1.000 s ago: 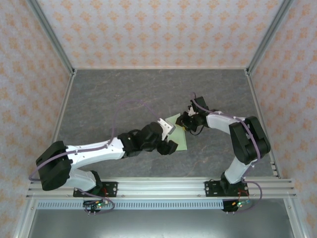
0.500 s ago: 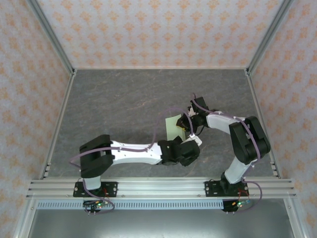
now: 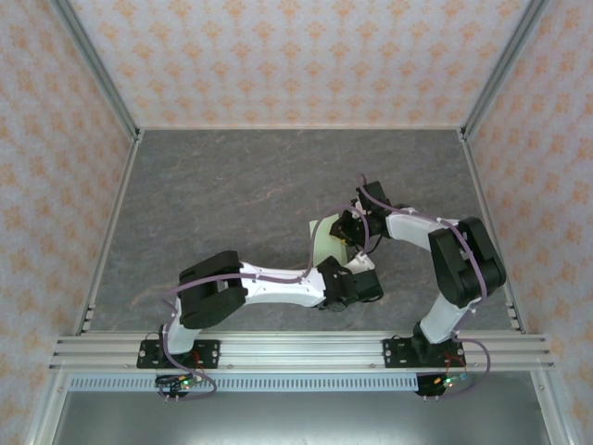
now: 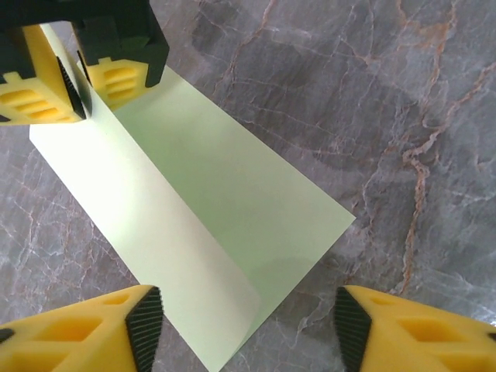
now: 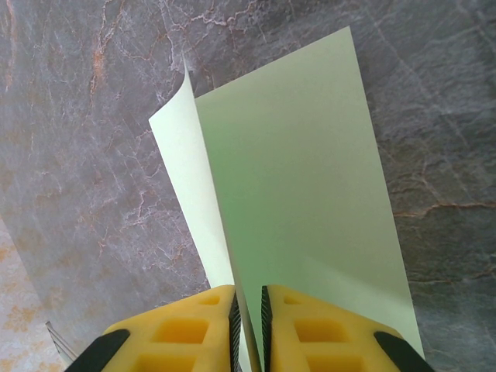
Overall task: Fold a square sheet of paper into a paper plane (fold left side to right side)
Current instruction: Fold the triangle a second time at the center of the table.
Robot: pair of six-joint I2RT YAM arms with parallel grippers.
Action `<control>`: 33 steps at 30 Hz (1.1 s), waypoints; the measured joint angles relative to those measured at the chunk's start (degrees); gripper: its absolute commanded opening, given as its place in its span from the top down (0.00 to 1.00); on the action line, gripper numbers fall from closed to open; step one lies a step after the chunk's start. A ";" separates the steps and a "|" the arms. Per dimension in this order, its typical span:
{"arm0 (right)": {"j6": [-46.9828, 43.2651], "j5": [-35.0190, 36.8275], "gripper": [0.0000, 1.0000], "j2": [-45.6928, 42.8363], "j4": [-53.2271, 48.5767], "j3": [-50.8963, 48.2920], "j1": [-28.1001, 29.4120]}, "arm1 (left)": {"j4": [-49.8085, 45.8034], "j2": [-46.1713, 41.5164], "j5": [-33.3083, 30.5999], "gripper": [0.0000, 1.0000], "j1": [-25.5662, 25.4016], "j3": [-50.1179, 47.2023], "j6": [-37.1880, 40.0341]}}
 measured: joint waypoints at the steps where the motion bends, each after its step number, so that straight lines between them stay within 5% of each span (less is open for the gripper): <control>1: -0.13 0.00 0.80 0.00 -0.09 0.00 0.00 | 0.02 0.00 -0.13 0.54 0.00 0.00 -0.15; 6: -0.70 0.02 0.79 0.00 -1.09 0.00 0.00 | 0.09 -0.02 -0.35 0.79 0.00 0.00 0.11; 14: -1.07 0.07 0.72 -0.11 -1.68 0.04 0.00 | 0.59 -0.17 0.04 0.99 0.07 -0.61 0.11; 26: -3.56 3.08 0.41 -3.82 -7.04 6.43 -2.45 | 3.98 -6.64 4.39 1.00 2.56 -5.20 -0.66; 33: -4.07 6.32 0.22 -13.68 -8.76 6.69 -8.24 | 7.28 -8.98 8.94 1.00 4.37 -7.98 -1.53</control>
